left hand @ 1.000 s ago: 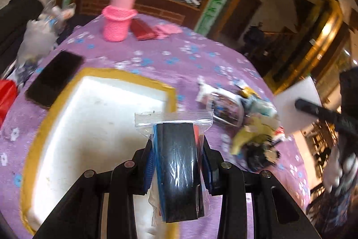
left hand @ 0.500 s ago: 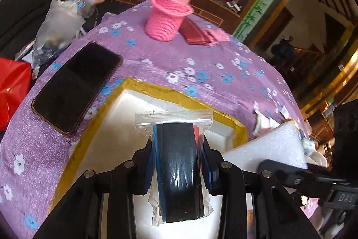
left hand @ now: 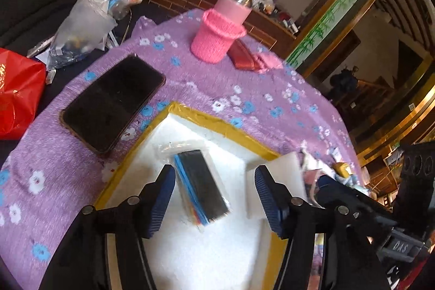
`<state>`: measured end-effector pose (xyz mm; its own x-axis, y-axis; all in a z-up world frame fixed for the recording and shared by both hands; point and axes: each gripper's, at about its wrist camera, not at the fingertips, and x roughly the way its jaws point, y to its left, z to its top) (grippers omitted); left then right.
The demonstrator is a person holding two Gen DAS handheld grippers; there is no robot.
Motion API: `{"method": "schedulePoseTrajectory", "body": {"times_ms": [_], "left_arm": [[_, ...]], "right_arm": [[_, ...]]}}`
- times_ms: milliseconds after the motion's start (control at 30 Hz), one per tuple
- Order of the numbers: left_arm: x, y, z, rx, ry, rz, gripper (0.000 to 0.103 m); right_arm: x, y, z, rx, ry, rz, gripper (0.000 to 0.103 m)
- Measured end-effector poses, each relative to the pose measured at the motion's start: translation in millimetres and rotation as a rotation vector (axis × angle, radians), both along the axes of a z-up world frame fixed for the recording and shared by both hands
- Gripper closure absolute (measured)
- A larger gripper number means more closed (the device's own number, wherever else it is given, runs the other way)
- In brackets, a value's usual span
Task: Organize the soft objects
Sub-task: 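Carry the black pouch into the foam box while the right tool drops the strip there, then move the right tool to the rolled white towel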
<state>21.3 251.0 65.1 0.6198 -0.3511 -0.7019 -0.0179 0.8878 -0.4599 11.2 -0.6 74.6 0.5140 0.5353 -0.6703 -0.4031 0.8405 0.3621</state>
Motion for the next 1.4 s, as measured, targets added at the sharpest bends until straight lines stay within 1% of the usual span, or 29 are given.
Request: {"method": "schedulePoseTrajectory", "body": {"times_ms": [33,100,167,233,267,300,333,433,500,567,633,733,867,933,967,1033,1100,1267,1400], "left_arm": [[-7,-1,7,-0.007,-0.015,-0.002,0.035],[-22,-7,20,-0.025,-0.051,-0.024,0.025],[-37,-17,31,-0.04,-0.095,-0.067,0.02],[-52,-35,40,-0.041,-0.122,-0.12,0.02],[-57,-42,42,-0.049,-0.127,-0.144,0.02],[-63,-52,44,-0.069,-0.135,-0.185,0.02],[-68,-61,46,-0.084,-0.142,-0.215,0.02],[-85,-91,47,-0.113,-0.166,-0.271,0.02],[-91,-108,45,-0.14,-0.165,-0.294,0.02],[-94,-127,40,-0.15,-0.141,-0.324,0.02],[-96,-144,36,-0.135,-0.115,-0.343,0.02],[-103,-165,34,-0.104,-0.093,-0.373,0.02],[-117,-176,31,-0.055,-0.098,-0.364,0.02],[-120,-177,27,-0.052,-0.073,-0.359,0.02],[-122,-176,27,-0.047,-0.065,-0.353,0.02],[-128,-176,26,-0.025,-0.073,-0.339,0.02],[-136,-174,25,0.027,-0.089,-0.31,0.02],[-142,-170,17,0.097,-0.086,-0.283,0.02],[-133,-175,8,0.11,-0.059,-0.285,0.02]], "right_arm": [[-12,-11,8,-0.007,-0.033,-0.025,0.041],[-37,-34,20,-0.024,-0.084,-0.073,0.041],[-62,-56,30,-0.036,-0.13,-0.111,0.039],[-96,-90,40,-0.074,-0.213,-0.184,0.029],[-110,-104,44,-0.086,-0.245,-0.221,0.026],[-123,-119,46,-0.097,-0.276,-0.263,0.021],[-140,-140,47,-0.104,-0.304,-0.316,0.018],[-167,-190,46,-0.083,-0.316,-0.416,0.018],[-180,-216,44,-0.065,-0.315,-0.47,0.018],[-190,-238,39,-0.054,-0.318,-0.521,0.018],[-197,-255,32,-0.043,-0.321,-0.559,0.018],[-202,-271,22,-0.019,-0.322,-0.598,0.018],[-207,-278,15,-0.021,-0.347,-0.632,0.017],[-205,-282,11,-0.024,-0.352,-0.63,0.004],[-202,-286,9,-0.028,-0.34,-0.627,0.003],[-184,-299,6,-0.042,-0.279,-0.624,0.003],[-168,-313,2,-0.027,-0.258,-0.636,0.003],[-128,-343,-19,0.031,-0.208,-0.683,0.003],[-119,-346,-39,0.054,-0.188,-0.69,0.003]]}}
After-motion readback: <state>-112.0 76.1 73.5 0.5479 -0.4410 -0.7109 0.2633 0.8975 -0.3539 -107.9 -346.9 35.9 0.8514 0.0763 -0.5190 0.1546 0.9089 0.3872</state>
